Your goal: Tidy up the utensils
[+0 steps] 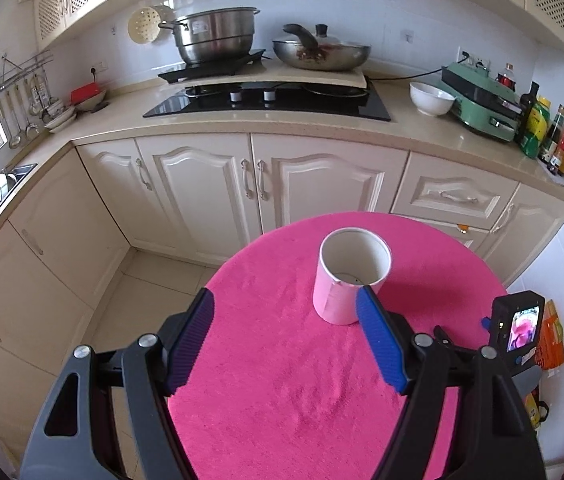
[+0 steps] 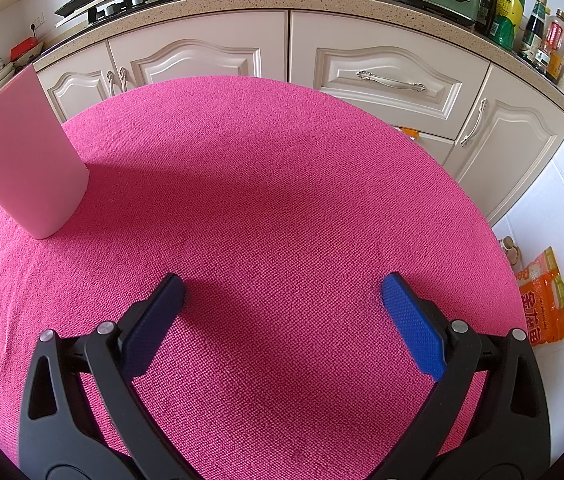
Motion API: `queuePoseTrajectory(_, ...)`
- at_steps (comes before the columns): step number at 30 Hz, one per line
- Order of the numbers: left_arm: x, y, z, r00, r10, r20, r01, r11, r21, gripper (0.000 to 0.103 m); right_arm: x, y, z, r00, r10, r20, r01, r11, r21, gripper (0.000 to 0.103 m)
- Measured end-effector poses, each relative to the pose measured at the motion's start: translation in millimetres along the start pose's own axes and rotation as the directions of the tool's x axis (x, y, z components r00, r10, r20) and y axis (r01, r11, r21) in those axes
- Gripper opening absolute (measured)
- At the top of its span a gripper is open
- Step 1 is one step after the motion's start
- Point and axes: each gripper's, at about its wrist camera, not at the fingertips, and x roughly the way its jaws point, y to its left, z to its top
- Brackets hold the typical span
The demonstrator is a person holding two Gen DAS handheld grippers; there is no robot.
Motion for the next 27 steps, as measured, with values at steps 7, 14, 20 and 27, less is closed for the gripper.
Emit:
queuePoseTrajectory(7,1.4,-3.6,-2.0,1.000,-0.004,-0.003,0.004,1.000,0.012,0.072,0.0,-0.1,-0.1,1.000,0.000,0.000,0.000,1.000,0.000,0.097)
queuePoseTrajectory(14,1.1,-2.9,-1.8,1.000,0.002,-0.003,-0.002,1.000,0.011,0.072,0.0,-0.1,-0.1,1.000,0.000,0.000,0.000,1.000,0.000,0.097)
queuePoseTrajectory(20,1.8,-1.6,-1.7,1.000,0.009,-0.004,-0.009,1.000,0.011,0.072,0.1,-0.2,-0.1,1.000,0.000,0.000,0.000,1.000,0.000,0.097)
queuePoseTrajectory(27,3.8,-0.1,-3.0,1.000,0.012,-0.012,-0.012,1.000,0.015,0.072,0.0,0.0,-0.1,1.000,0.000,0.000,0.000,1.000,0.000,0.097)
